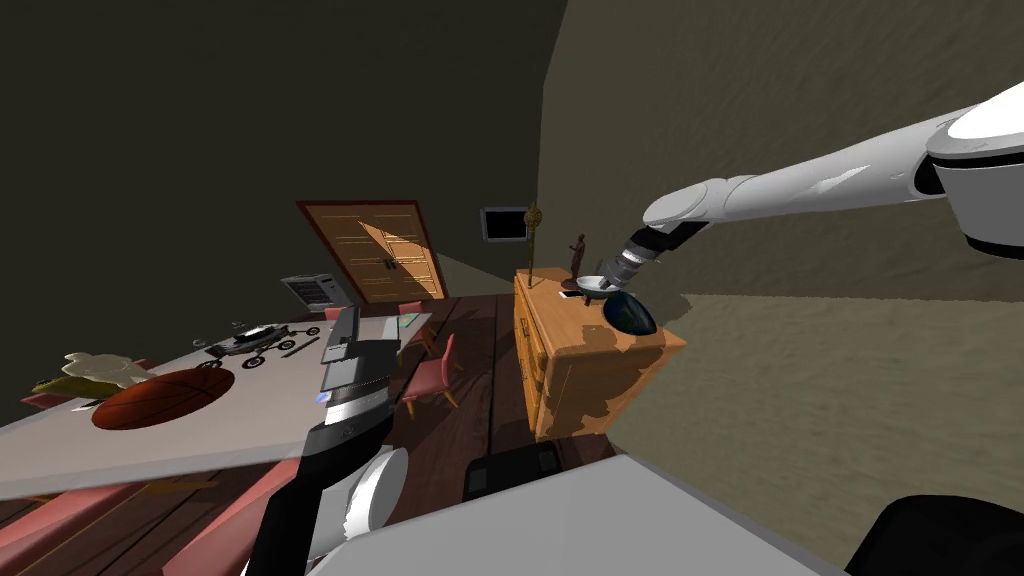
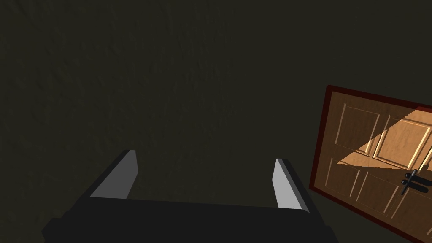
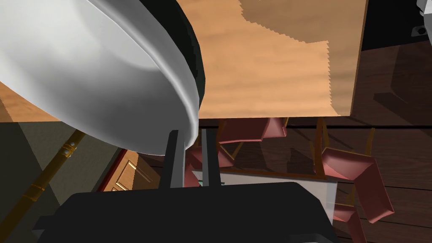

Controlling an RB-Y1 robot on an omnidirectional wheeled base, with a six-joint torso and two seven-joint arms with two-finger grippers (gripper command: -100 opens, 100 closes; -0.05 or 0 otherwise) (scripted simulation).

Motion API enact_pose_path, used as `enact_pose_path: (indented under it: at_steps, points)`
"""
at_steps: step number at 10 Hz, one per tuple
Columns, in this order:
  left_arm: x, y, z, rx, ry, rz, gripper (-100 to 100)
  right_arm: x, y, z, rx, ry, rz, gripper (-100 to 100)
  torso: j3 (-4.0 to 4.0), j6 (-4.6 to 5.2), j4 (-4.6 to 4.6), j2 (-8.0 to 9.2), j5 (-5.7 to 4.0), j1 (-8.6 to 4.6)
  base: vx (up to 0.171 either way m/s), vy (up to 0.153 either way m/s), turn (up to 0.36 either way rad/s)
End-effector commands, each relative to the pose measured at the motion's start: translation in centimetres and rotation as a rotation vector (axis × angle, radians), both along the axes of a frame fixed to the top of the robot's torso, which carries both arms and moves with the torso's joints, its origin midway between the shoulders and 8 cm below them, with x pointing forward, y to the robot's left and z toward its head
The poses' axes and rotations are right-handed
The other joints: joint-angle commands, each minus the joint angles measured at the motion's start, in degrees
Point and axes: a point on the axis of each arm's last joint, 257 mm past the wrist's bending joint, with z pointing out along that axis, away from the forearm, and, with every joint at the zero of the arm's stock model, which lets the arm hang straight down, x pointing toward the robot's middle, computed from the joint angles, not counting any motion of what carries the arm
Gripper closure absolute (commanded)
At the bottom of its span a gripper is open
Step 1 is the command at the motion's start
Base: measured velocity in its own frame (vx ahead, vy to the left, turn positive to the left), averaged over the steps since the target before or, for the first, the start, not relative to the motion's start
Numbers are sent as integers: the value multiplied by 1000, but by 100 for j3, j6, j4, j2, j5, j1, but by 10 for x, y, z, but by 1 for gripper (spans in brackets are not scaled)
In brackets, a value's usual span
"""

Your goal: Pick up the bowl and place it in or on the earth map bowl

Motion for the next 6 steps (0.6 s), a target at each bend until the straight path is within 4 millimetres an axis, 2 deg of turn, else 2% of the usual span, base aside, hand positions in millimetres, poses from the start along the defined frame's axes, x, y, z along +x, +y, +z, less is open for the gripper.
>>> enact_pose_path:
  at_steps: [1, 6]
  points:
    - [0, 0, 0, 0, 0, 0, 0, 0, 12, 8, -15, 16, 24, 100, 0, 0, 0, 0, 0, 0, -1, -84, -77]
    - [0, 0, 0, 0, 0, 0, 0, 0, 49, 33, -70, 59, 102, 100, 8, 6, 5, 11, 1, -9, -2, -108, -80]
